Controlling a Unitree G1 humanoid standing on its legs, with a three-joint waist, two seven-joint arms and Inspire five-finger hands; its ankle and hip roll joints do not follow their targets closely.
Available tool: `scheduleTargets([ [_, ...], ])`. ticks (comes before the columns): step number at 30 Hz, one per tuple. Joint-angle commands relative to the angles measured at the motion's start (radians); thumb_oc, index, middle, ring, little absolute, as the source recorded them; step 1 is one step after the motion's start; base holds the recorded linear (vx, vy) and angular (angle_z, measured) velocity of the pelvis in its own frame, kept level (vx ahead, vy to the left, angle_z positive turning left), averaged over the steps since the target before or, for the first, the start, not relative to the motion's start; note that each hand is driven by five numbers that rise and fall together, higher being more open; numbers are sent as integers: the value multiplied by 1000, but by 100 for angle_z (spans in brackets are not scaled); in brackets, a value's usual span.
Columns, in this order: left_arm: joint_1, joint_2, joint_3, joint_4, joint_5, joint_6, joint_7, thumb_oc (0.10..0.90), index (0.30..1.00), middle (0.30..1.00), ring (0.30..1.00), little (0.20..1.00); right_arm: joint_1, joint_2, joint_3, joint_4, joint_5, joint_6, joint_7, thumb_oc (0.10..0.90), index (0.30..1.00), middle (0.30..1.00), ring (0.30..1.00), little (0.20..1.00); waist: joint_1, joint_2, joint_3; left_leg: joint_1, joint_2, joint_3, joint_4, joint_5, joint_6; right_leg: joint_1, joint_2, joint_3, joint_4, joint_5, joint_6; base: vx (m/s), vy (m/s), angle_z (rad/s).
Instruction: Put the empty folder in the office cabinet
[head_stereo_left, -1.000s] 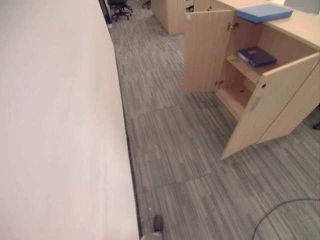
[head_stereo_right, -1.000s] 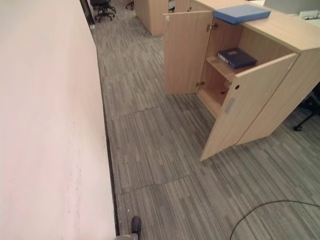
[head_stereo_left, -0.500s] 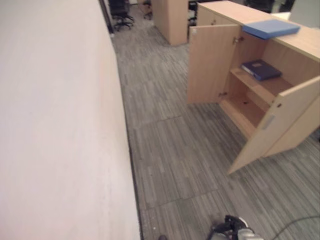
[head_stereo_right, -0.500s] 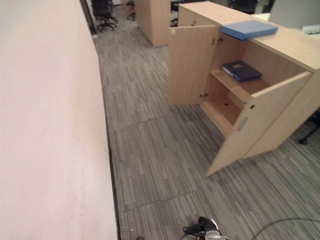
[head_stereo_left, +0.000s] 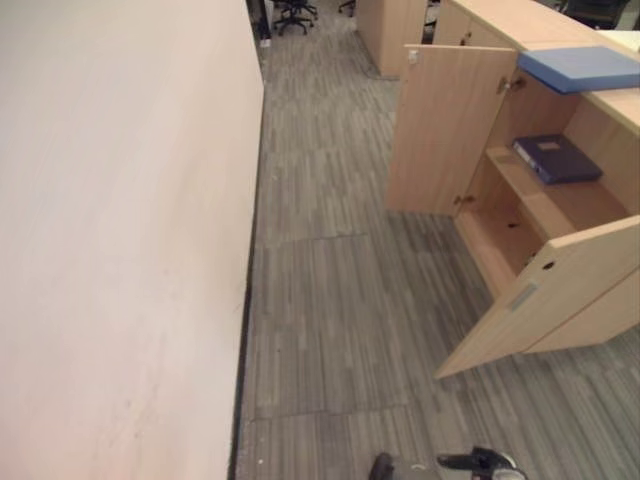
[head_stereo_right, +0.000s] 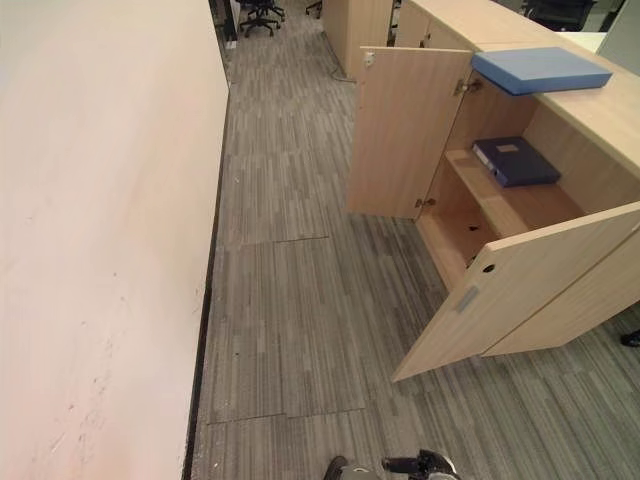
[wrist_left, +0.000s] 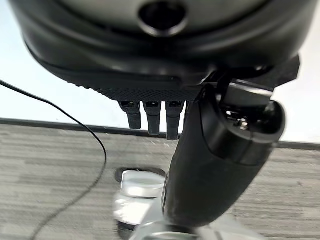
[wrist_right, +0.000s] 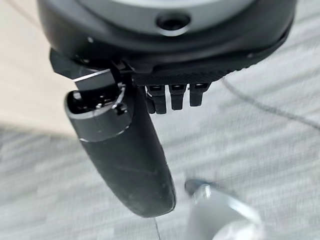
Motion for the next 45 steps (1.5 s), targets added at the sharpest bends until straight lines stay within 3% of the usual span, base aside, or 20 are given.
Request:
scheduleTargets([
  [1,-2,-4,-29,2,-20,-5,10,800,900,900,900,900,-16,-5,4,33,-26,4,-4,800,900,900,900,900,12,-10,42,-44,-87,64,-47,-26,74,28,-84,22,-121,120,124,270,-30,-24],
  [4,10,-3,-21,12,-10,0,9,800,900,900,900,900,-10,-12,9,37,-39,8,4,800,900,900,900,900,45,-20,40,-129,-83,95,-180,-43,83,78,-97,46,-141,96,149,251,34,-23],
  [5,15,-2,-22,15,-6,2,8,800,900,900,900,900,-7,-12,13,37,-45,9,6,800,900,900,900,900,56,-17,39,-147,-76,94,-236,-7,74,97,-94,52,-144,89,153,346,139,-15],
  [6,19,-2,-19,20,-1,4,7,800,900,900,900,900,-4,-8,21,39,-57,10,6,800,900,900,900,900,86,10,39,-196,-52,71,-406,131,43,147,-69,69,-167,70,165,476,183,-26],
  [9,18,-2,-16,36,3,7,8,800,900,900,900,900,9,0,27,44,-66,8,7,800,900,900,900,900,123,13,48,-245,-19,54,-591,207,14,226,-73,95,-188,41,187,456,158,-36],
  [14,41,-12,6,64,16,12,4,800,900,900,900,900,41,19,17,52,-89,15,31,800,900,900,900,900,141,38,-2,-219,16,51,-623,256,-14,299,-101,132,-198,13,228,380,216,-41],
  [17,51,-1,9,69,54,17,-6,800,900,900,900,900,65,40,19,57,-119,31,63,800,900,900,900,900,148,14,-58,-153,-35,87,-612,231,13,320,-211,121,-184,61,279,396,335,-32],
  [20,41,14,-3,56,75,18,-13,800,900,900,900,900,71,51,32,58,-148,44,83,800,900,900,900,900,154,-27,-72,-107,-131,118,-598,167,66,298,-331,122,-117,197,317,284,308,-7],
  [23,29,26,-31,37,103,26,-18,800,900,900,900,900,64,49,53,40,-167,49,91,800,900,900,900,900,145,-38,-68,-35,-272,124,-607,93,153,218,-473,137,113,434,309,285,493,8],
  [27,38,36,-34,25,106,33,-22,800,900,900,900,900,48,63,91,-26,-170,38,89,800,900,900,900,900,136,-30,-50,60,-327,118,-630,9,185,140,-525,67,291,456,326,294,338,17],
  [28,38,35,-33,24,106,33,-22,800,900,900,900,900,48,62,92,-27,-170,39,88,800,900,900,900,900,135,-31,-49,60,-327,118,-630,8,185,138,-526,68,295,453,325,369,272,10],
  [29,38,33,-44,10,98,25,-20,800,900,900,900,900,21,54,109,-56,-164,26,90,800,900,900,900,900,111,1,-21,102,-311,97,-630,-7,191,36,-450,49,339,337,291,281,118,9],
  [31,38,30,-46,6,94,24,-22,800,900,900,900,900,6,50,111,-66,-161,24,89,800,900,900,900,900,102,15,-7,122,-308,89,-630,-14,191,4,-419,39,322,314,285,188,71,19],
  [32,39,25,-51,4,88,23,-25,800,900,900,900,900,-15,46,117,-73,-157,23,86,800,900,900,900,900,88,33,14,138,-302,92,-630,-3,194,-37,-372,-9,273,310,249,86,-18,44],
  [33,41,22,-53,5,90,24,-28,800,900,900,900,900,-28,45,120,-75,-151,23,85,800,900,900,900,900,78,39,25,160,-301,82,-630,-16,187,-55,-334,-21,216,300,246,166,-46,57],
  [35,44,19,-61,5,102,21,-35,800,900,900,900,900,-59,44,124,-77,-126,18,80,800,900,900,900,900,49,22,45,226,-311,52,-630,-62,165,-122,-220,-59,1,317,251,325,-144,43],
  [37,43,21,-60,10,115,20,-40,800,900,900,900,900,-65,42,117,-73,-117,16,78,800,900,900,900,900,34,9,47,264,-312,19,-630,-97,152,-157,-171,-63,-94,347,278,350,-141,18],
  [42,44,29,-41,33,129,16,-40,800,900,900,900,900,-50,40,105,-55,-109,12,72,800,900,900,900,900,25,-9,33,295,-307,2,-630,-139,141,-128,-148,-109,-201,363,253,283,-152,46],
  [44,46,28,-39,40,131,20,-41,800,900,900,900,900,-45,37,100,-46,-110,12,73,800,900,900,900,900,26,-7,19,302,-297,2,-630,-148,134,-119,-139,-117,-203,344,242,292,-132,42],
  [45,42,18,-24,37,99,18,-40,800,900,900,900,900,-41,22,83,-22,-98,12,65,800,900,900,900,900,20,16,5,318,-254,3,-629,-156,131,-126,-127,-110,-152,312,227,336,-174,16],
])
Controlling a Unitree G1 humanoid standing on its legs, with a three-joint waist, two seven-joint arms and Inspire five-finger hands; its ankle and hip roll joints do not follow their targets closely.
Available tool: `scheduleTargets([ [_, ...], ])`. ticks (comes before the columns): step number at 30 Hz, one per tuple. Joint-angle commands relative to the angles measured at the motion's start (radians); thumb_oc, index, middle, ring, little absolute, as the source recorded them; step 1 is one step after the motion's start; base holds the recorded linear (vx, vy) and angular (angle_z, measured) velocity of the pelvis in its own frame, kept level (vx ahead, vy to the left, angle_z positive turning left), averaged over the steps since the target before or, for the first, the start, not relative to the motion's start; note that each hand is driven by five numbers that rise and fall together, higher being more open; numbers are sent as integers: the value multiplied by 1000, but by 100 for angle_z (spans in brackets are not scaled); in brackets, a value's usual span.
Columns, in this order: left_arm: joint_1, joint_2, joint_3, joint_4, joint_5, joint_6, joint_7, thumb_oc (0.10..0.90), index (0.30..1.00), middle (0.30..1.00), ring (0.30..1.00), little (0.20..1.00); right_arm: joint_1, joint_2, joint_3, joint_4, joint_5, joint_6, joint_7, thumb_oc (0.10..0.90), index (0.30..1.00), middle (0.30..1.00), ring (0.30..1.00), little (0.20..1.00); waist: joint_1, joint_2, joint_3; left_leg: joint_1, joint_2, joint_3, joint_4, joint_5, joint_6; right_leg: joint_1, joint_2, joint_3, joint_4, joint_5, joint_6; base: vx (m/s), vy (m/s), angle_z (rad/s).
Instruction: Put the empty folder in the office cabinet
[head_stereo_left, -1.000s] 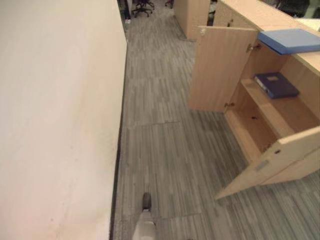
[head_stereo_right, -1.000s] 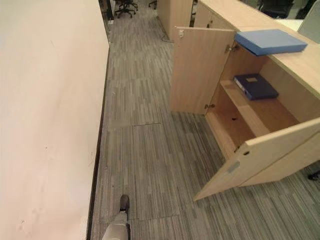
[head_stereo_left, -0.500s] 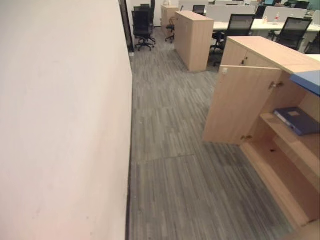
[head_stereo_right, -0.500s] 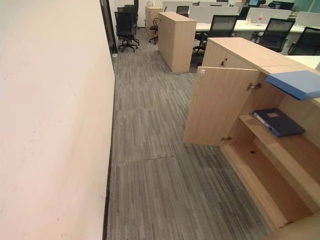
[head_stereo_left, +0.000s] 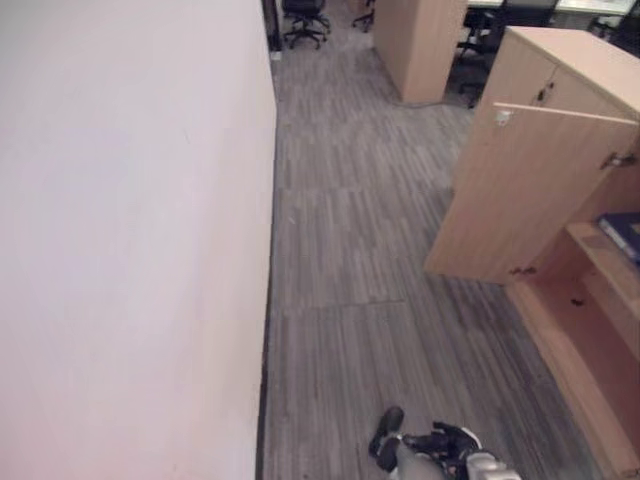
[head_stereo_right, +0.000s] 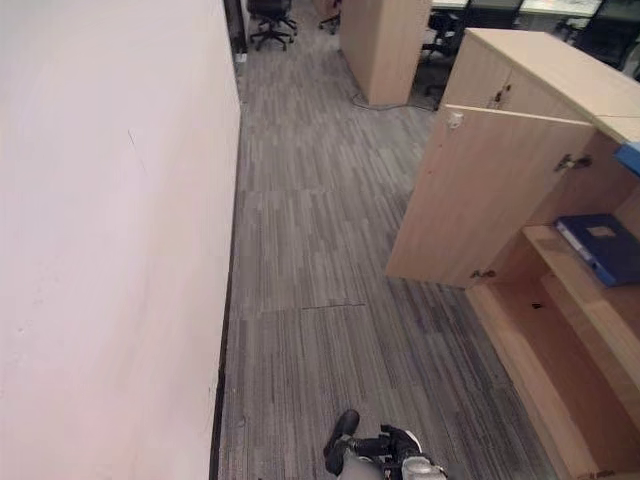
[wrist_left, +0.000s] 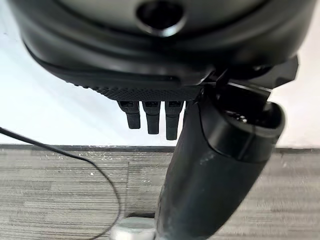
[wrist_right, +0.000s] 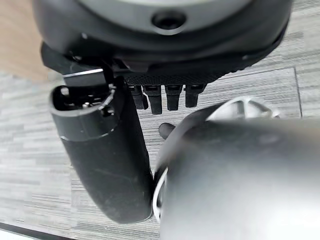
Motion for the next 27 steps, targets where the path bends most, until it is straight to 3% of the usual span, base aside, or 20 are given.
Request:
scheduleTargets([
  [1,-22,28,-2,52,1,-11,11,800,900,900,900,900,22,-57,12,81,17,3,-29,800,900,900,900,900,4,-13,-9,-27,115,-1,3,-41,-57,101,11,62,-143,88,109,363,-204,5],
  [5,-64,24,-35,27,-8,-17,20,800,900,900,900,900,9,-81,-2,79,38,-1,-47,800,900,900,900,900,-13,3,12,-60,142,2,19,-49,-58,28,-3,79,-54,61,97,61,-48,-14],
  [6,-98,28,-59,-5,-31,-29,30,800,900,900,900,900,-8,-94,-5,70,54,-4,-61,800,900,900,900,900,-23,26,42,-72,164,1,26,-65,-60,-15,-5,112,23,22,102,36,-12,-21],
  [7,-120,27,-70,-16,-38,-33,36,800,900,900,900,900,-14,-99,-7,69,62,-4,-65,800,900,900,900,900,-26,32,53,-79,166,5,29,-74,-64,-44,-18,122,64,0,98,76,-35,-24],
  [11,-136,36,-80,-34,-42,-41,41,800,900,900,900,900,0,-99,-20,78,84,-3,-64,800,900,900,900,900,-42,28,57,-81,190,20,100,-102,-82,-31,-22,143,100,-60,68,127,-119,-16],
  [13,-132,36,-71,-49,-59,-44,35,800,900,900,900,900,20,-90,-24,97,93,-6,-62,800,900,900,900,900,-49,13,59,-154,225,44,337,1,-120,66,38,155,15,-90,38,172,-255,4],
  [14,-132,37,-71,-49,-60,-44,35,800,900,900,900,900,20,-90,-24,97,93,-6,-62,800,900,900,900,900,-50,13,59,-159,228,43,346,-2,-122,68,42,153,10,-89,36,151,-258,-44],
  [15,-129,34,-67,-56,-69,-46,33,800,900,900,900,900,38,-90,-30,110,93,-5,-63,800,900,900,900,900,-41,-2,70,-235,232,46,533,68,-131,120,67,157,-33,-106,6,100,-177,-55],
  [16,-129,34,-68,-56,-69,-46,33,800,900,900,900,900,38,-90,-31,110,93,-5,-63,800,900,900,900,900,-41,-1,69,-240,235,44,540,66,-132,119,69,156,-34,-106,5,157,-224,-61],
  [17,-124,31,-67,-61,-74,-48,34,800,900,900,900,900,45,-95,-37,116,96,-5,-63,800,900,900,900,900,-37,-5,73,-282,241,50,604,83,-128,141,76,165,-51,-118,-6,182,-89,-52],
  [18,-114,25,-63,-61,-73,-46,36,800,900,900,900,900,55,-100,-45,124,95,-2,-66,800,900,900,900,900,-29,-14,79,-359,244,68,652,63,-109,188,71,194,-76,-137,-12,175,-68,-64],
  [19,-108,23,-65,-63,-70,-47,35,800,900,900,900,900,60,-104,-48,124,93,-3,-64,800,900,900,900,900,-24,-30,81,-414,231,82,650,71,-88,196,49,203,-92,-123,-17,261,-5,-72],
  [20,-101,24,-62,-61,-68,-45,35,800,900,900,900,900,64,-103,-47,126,92,-1,-62,800,900,900,900,900,-16,-23,80,-437,241,66,628,37,-95,219,59,233,-93,-146,-5,125,77,-70],
  [21,-95,25,-61,-59,-63,-44,34,800,900,900,900,900,67,-105,-47,128,89,-1,-59,800,900,900,900,900,-11,-33,83,-464,229,75,570,60,-80,224,43,242,-104,-126,-4,203,105,-55],
  [25,-81,26,-62,-55,-59,-44,33,800,900,900,900,900,74,-107,-41,131,84,-2,-57,800,900,900,900,900,9,-31,90,-503,229,43,454,83,-87,254,45,287,-119,-131,8,145,103,-80],
  [26,-72,27,-63,-49,-60,-44,32,800,900,900,900,900,83,-105,-35,128,86,-6,-56,800,900,900,900,900,32,-8,93,-519,247,-40,252,215,-120,293,73,329,-135,-144,18,475,244,-44],
  [27,-69,28,-63,-35,-65,-44,33,800,900,900,900,900,88,-105,-32,126,83,-10,-59,800,900,900,900,900,53,8,95,-553,254,-126,110,298,-138,326,90,388,-139,-158,25,577,285,-13],
])
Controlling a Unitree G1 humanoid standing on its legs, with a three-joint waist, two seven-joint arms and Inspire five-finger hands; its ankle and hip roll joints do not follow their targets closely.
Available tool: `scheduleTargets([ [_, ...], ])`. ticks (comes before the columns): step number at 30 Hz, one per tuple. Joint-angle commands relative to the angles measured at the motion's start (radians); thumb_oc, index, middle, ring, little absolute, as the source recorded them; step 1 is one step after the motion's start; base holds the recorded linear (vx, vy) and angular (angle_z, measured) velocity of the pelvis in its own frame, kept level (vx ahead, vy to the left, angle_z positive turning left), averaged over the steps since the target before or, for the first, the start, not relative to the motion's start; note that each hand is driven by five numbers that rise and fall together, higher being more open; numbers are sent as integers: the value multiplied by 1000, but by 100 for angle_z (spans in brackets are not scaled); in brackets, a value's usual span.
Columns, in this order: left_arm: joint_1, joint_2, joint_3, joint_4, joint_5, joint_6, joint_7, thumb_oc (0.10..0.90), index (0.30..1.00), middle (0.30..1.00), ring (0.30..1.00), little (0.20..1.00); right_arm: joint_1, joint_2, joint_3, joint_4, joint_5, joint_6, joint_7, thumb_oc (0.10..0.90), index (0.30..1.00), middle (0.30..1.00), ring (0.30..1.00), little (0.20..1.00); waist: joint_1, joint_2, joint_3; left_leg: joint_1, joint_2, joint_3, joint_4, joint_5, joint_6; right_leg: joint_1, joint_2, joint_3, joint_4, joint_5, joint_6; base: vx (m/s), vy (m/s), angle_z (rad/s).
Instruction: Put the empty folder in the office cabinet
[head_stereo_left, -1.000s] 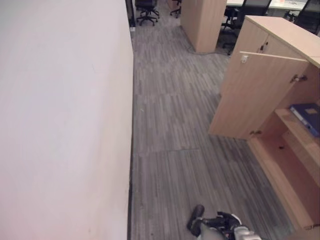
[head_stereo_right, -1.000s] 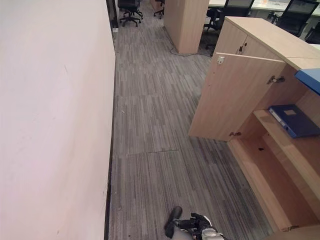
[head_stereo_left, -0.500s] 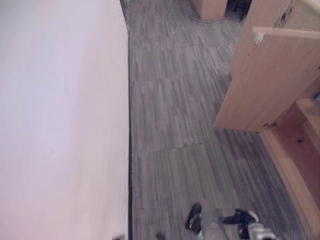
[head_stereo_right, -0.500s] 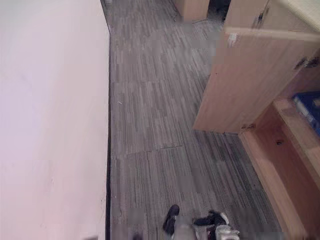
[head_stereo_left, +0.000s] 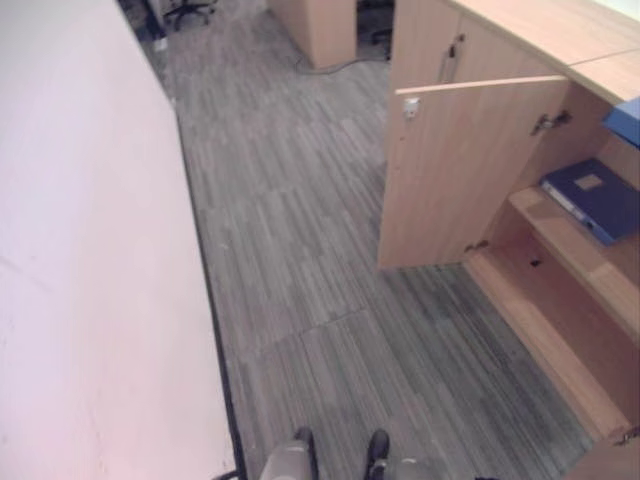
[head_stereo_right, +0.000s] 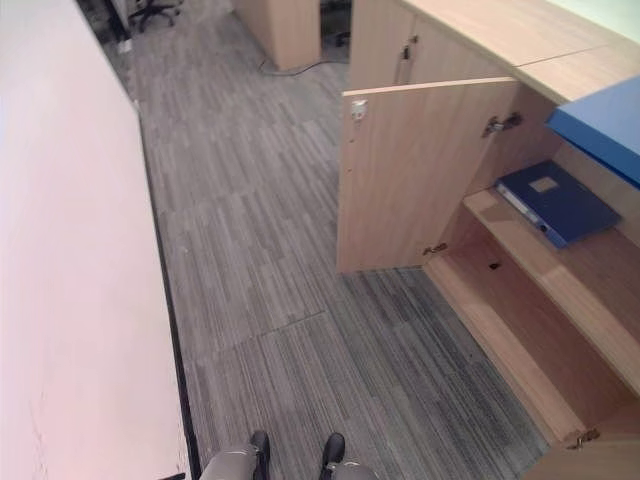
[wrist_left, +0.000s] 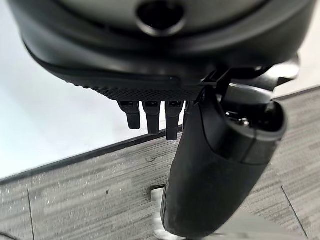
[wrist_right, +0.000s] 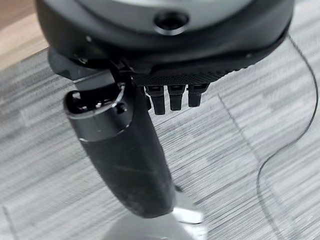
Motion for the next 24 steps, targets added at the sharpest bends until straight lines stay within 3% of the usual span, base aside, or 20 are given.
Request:
scheduleTargets([
  [1,26,6,-18,17,-15,-2,14,800,900,900,900,900,-11,-46,-27,15,21,-17,-12,800,900,900,900,900,74,31,27,-22,-2,-162,-285,162,14,54,-58,70,21,-48,139,362,152,-4],
  [2,27,6,-18,18,-15,-2,14,800,900,900,900,900,-10,-46,-27,14,21,-17,-12,800,900,900,900,900,76,30,28,-15,-2,-160,-292,163,13,57,-59,71,23,-52,139,218,75,-64],
  [4,28,1,-15,36,-15,0,13,800,900,900,900,900,-4,-47,-26,19,13,-18,-11,800,900,900,900,900,85,40,21,-25,-16,-236,-326,179,-2,74,-44,137,22,-60,144,237,100,-125],
  [5,33,-5,-12,51,-11,1,9,800,900,900,900,900,-2,-45,-24,22,7,-18,-5,800,900,900,900,900,83,49,7,-4,-19,-274,-343,161,-4,70,-30,169,25,-66,152,237,143,-101],
  [7,33,-15,-20,62,3,3,8,800,900,900,900,900,0,-38,-26,28,0,-15,-2,800,900,900,900,900,75,54,-25,39,-27,-305,-332,176,-7,79,-33,219,8,-57,162,293,249,-162],
  [12,21,-6,-38,43,19,0,2,800,900,900,900,900,11,-20,-21,38,-15,-1,5,800,900,900,900,900,60,31,-53,93,-53,-229,-322,132,33,75,-81,263,4,-44,194,160,212,-121],
  [13,18,0,-40,26,22,-2,2,800,900,900,900,900,13,-16,-18,39,-22,3,11,800,900,900,900,900,59,23,-58,110,-79,-203,-315,105,60,62,-109,283,18,-39,213,95,237,-54],
  [16,12,9,-36,8,18,-2,7,800,900,900,900,900,1,-9,-17,29,-24,6,9,800,900,900,900,900,56,21,-54,125,-114,-157,-296,68,94,28,-151,306,62,-27,238,70,254,-51],
  [20,13,12,-25,7,15,1,6,800,900,900,900,900,-6,-3,-15,6,-25,6,12,800,900,900,900,900,58,22,-54,140,-147,-119,-273,29,118,2,-198,312,107,-4,256,79,216,-60],
  [21,20,10,-20,12,18,4,3,800,900,900,900,900,-11,-1,-10,-13,-31,5,12,800,900,900,900,900,60,27,-49,154,-170,-92,-255,0,140,-30,-240,303,176,43,252,57,171,-57],
  [22,20,10,-19,12,18,4,3,800,900,900,900,900,-11,-1,-10,-14,-31,5,12,800,900,900,900,900,62,26,-49,153,-170,-90,-254,-1,141,-32,-241,306,178,42,252,101,314,-73],
  [23,26,11,-12,21,21,11,-2,800,900,900,900,900,-17,-1,-7,-28,-33,4,11,800,900,900,900,900,77,33,-43,169,-174,-50,-250,-19,155,-58,-290,225,241,90,226,71,233,-76],
  [24,28,12,-8,29,25,17,-4,800,900,900,900,900,-17,2,-5,-38,-33,3,8,800,900,900,900,900,89,38,-40,183,-169,-26,-251,-31,155,-58,-323,132,273,83,207,103,300,-83],
])
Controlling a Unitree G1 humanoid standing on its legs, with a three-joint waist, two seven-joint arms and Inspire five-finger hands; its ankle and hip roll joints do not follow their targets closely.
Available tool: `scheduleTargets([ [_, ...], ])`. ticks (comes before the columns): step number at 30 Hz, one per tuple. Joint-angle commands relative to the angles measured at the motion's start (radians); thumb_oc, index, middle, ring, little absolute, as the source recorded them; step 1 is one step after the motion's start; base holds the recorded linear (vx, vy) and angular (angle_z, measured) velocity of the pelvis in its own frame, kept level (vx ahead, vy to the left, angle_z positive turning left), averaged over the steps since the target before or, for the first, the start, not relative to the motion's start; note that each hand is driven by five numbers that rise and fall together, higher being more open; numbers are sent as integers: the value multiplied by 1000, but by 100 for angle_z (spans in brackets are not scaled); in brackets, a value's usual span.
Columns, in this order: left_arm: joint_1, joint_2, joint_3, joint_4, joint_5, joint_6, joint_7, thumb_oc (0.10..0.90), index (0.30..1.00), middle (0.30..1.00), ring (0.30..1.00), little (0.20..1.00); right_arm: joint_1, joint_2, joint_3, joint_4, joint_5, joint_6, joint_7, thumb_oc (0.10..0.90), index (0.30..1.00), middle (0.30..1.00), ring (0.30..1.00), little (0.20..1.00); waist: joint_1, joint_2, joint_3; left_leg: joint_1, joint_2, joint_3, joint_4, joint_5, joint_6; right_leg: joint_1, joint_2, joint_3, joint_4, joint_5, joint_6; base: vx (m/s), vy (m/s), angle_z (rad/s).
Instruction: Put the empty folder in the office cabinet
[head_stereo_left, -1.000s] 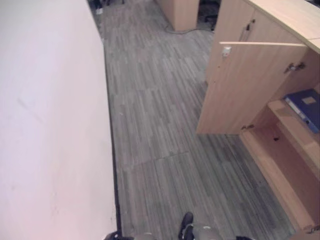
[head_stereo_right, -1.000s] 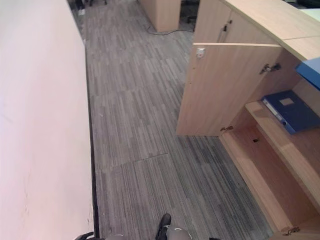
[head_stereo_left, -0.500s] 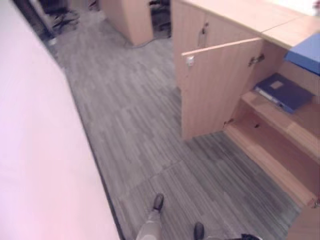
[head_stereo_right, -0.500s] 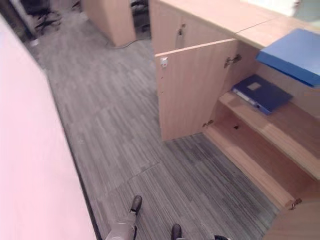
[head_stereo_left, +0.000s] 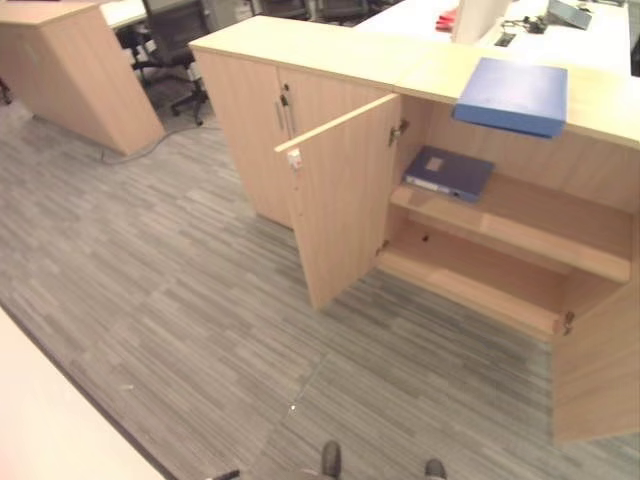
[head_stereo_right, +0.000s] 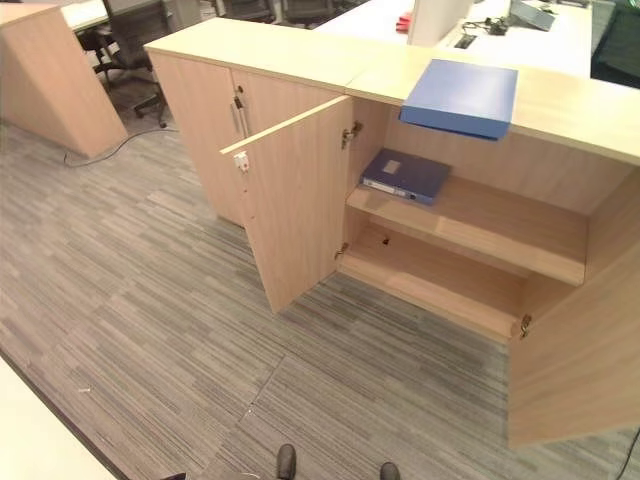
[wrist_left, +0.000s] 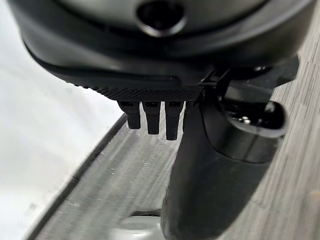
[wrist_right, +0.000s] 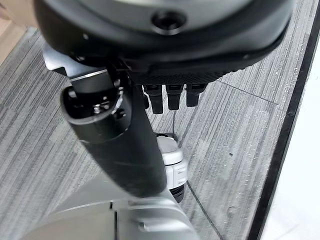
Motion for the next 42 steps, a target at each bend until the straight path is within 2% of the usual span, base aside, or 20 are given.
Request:
scheduleTargets([
  [1,23,30,40,24,23,14,-4,800,900,900,900,900,-41,8,-2,-55,-17,-4,16,800,900,900,900,900,61,20,40,-3,54,9,-8,-48,-50,83,-77,-244,90,61,-20,165,183,-93],
  [2,30,31,47,29,27,19,-4,800,900,900,900,900,-41,9,5,-62,-23,-5,17,800,900,900,900,900,64,15,35,26,55,25,-21,-71,-59,95,-90,-302,94,43,-2,88,127,-118],
  [3,34,32,54,31,28,21,-4,800,900,900,900,900,-45,12,13,-69,-29,-5,18,800,900,900,900,900,65,12,41,27,59,56,-23,-56,-57,94,-84,-367,70,57,-10,93,62,-121],
  [4,38,32,60,36,23,20,-4,800,900,900,900,900,-63,9,23,-79,-32,-11,15,800,900,900,900,900,61,8,53,46,66,81,-39,-58,-58,37,-29,-417,35,58,-1,35,47,-95],
  [6,40,29,63,43,23,20,-1,800,900,900,900,900,-84,5,32,-81,-27,-14,10,800,900,900,900,900,39,6,80,113,60,85,-70,-95,-61,-72,38,-442,-1,98,33,232,17,-98],
  [9,26,34,70,38,27,20,-3,800,900,900,900,900,-90,8,31,-80,-19,-11,6,800,900,900,900,900,16,-18,96,171,39,83,-89,-121,-62,-105,98,-526,-154,179,60,281,-24,-51],
  [12,15,36,67,24,39,14,-4,800,900,900,900,900,-69,8,24,-65,-15,-12,-2,800,900,900,900,900,6,-41,82,195,18,68,-104,-136,-67,-64,127,-551,-266,180,49,215,-73,3],
  [13,16,37,66,24,39,14,-4,800,900,900,900,900,-68,9,24,-65,-15,-12,-2,800,900,900,900,900,6,-41,82,196,19,67,-104,-136,-68,-60,129,-553,-271,182,48,270,-98,32],
  [14,7,26,68,27,33,15,-5,800,900,900,900,900,-53,9,11,-46,-5,-14,-6,800,900,900,900,900,2,-42,59,211,28,73,-105,-158,-71,-47,127,-566,-258,167,24,219,-70,27],
  [16,7,26,68,27,33,15,-5,800,900,900,900,900,-53,9,11,-46,-5,-14,-6,800,900,900,900,900,1,-41,58,211,29,72,-104,-158,-71,-47,128,-567,-258,165,24,196,-73,-5],
  [24,-36,25,19,7,36,9,-2,800,900,900,900,900,-60,-9,9,-44,17,-20,-13,800,900,900,900,900,-42,0,56,239,108,45,-60,-233,-88,-106,116,-544,-80,66,-26,212,-89,17],
  [27,-45,32,17,-4,26,4,1,800,900,900,900,900,-69,-9,13,-55,28,-23,-13,800,900,900,900,900,-49,0,62,240,125,48,-34,-248,-96,-118,119,-528,-45,38,-38,198,-115,18],
  [29,-52,37,21,-16,15,0,2,800,900,900,900,900,-75,-6,23,-57,30,-25,-12,800,900,900,900,900,-50,-8,71,217,168,63,75,-233,-125,-101,142,-516,-43,5,-57,252,-232,12],
  [31,-49,37,21,-22,11,-2,1,800,900,900,900,900,-76,-7,25,-55,30,-24,-13,800,900,900,900,900,-49,-8,74,204,180,66,118,-224,-132,-88,155,-513,-51,-6,-66,134,-166,8],
  [33,-44,36,25,-27,3,0,0,800,900,900,900,900,-81,-13,27,-50,28,-26,-13,800,900,900,900,900,-34,-16,91,107,214,61,367,-115,-159,-33,205,-501,-76,-52,-114,157,-235,11],
  [34,-44,36,25,-27,3,0,0,800,900,900,900,900,-81,-13,27,-50,28,-26,-13,800,900,900,900,900,-35,-15,90,106,214,61,368,-116,-159,-33,206,-502,-76,-52,-114,102,-196,-1],
  [36,-38,36,29,-31,-6,1,4,800,900,900,900,900,-85,-31,25,-50,26,-24,-18,800,900,900,900,900,-12,-27,117,-25,224,40,636,-15,-165,7,230,-490,-84,-100,-164,168,-243,-31],
  [37,-33,35,32,-31,-10,1,7,800,900,900,900,900,-84,-37,22,-51,29,-24,-20,800,900,900,900,900,-5,-29,126,-73,223,35,679,-24,-159,20,226,-480,-84,-113,-169,182,-161,-41],
  [39,-25,32,33,-30,-16,1,9,800,900,900,900,900,-88,-45,17,-55,33,-23,-22,800,900,900,900,900,12,-37,136,-164,214,31,680,-73,-140,50,213,-456,-95,-127,-158,187,2,-24],
  [42,-13,33,32,-20,-15,4,10,800,900,900,900,900,-89,-50,26,-56,28,-25,-24,800,900,900,900,900,49,-41,149,-277,211,23,555,-106,-133,84,196,-406,-109,-134,-131,221,105,-18],
])
